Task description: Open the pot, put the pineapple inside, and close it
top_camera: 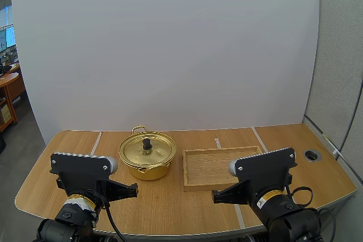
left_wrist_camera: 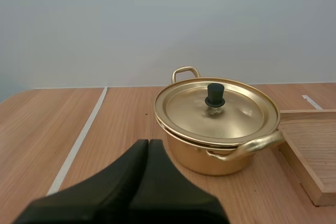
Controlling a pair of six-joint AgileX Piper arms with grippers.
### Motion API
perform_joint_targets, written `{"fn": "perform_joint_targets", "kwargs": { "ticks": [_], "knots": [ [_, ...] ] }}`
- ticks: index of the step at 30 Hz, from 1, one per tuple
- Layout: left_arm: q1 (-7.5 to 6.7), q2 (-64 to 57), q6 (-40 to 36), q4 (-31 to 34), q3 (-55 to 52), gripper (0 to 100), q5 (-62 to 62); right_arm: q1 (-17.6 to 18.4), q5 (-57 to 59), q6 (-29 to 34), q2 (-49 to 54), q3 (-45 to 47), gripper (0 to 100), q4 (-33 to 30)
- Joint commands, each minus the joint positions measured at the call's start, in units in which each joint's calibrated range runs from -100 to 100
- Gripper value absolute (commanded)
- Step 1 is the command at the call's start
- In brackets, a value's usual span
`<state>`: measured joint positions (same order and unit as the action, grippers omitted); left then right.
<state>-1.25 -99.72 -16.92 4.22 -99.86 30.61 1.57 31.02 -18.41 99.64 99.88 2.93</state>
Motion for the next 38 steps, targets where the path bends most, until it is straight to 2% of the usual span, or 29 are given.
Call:
{"fn": "perform_joint_targets", "kwargs": {
  "ticks": [1,38],
  "knots": [
    [0.14,-0.3,-0.8,0.4,-0.1,0,-0.4,-0.2,0.0,0.3,0.4,0.1,0,0.3],
    [0.14,-0.3,-0.8,0.4,-0.1,0,-1.9,-0.2,0.0,0.3,0.4,0.1,0,0.3]
  ]
}}
